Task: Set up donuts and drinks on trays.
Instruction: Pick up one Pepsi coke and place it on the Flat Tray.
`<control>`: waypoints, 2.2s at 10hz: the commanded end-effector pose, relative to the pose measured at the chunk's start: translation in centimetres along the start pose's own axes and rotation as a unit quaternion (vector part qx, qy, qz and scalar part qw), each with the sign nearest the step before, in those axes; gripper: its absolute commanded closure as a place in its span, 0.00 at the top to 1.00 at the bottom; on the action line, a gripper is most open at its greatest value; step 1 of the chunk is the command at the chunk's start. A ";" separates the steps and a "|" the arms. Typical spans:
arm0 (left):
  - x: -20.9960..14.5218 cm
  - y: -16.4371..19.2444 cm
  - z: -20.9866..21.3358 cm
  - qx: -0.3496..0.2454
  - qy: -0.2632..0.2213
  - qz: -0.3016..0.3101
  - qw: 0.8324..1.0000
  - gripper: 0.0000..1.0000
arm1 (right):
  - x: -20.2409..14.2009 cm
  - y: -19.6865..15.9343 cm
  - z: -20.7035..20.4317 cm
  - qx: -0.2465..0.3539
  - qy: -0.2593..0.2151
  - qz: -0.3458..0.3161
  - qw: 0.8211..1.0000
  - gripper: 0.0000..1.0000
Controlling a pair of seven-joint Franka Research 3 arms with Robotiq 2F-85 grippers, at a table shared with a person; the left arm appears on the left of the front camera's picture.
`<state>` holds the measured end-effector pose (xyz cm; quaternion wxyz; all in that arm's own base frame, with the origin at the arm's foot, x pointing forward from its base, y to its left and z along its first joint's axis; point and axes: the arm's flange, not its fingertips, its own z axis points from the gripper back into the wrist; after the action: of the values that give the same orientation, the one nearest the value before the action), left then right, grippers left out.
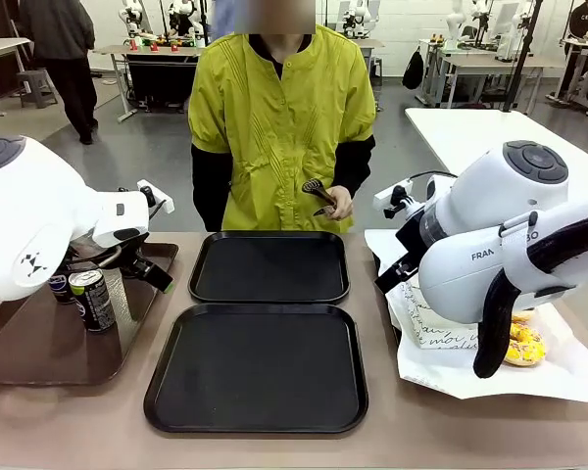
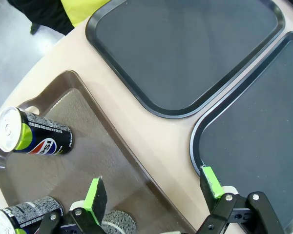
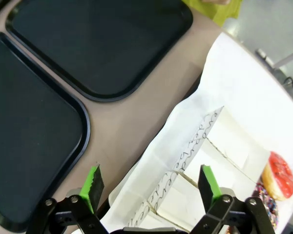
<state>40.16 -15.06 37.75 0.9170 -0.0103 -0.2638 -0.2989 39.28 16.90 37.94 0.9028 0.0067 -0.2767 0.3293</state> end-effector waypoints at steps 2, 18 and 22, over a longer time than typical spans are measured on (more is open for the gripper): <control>-5.5 -1.9 9.3 -0.017 0.021 -0.024 0.999 1.00 | -4.7 4.0 8.3 -0.006 0.056 0.022 0.998 1.00; -9.1 7.5 20.6 -0.347 -0.076 0.312 0.881 1.00 | -17.4 -6.2 21.8 0.345 -0.121 -0.381 0.849 1.00; -18.4 15.7 22.0 -0.409 -0.135 0.446 0.784 1.00 | -27.8 -13.1 21.0 0.399 -0.177 -0.516 0.737 1.00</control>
<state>26.30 11.34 51.98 0.8304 -0.5199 -0.1963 0.0390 20.98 -16.99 50.92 0.8143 0.5297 -0.2216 -0.0842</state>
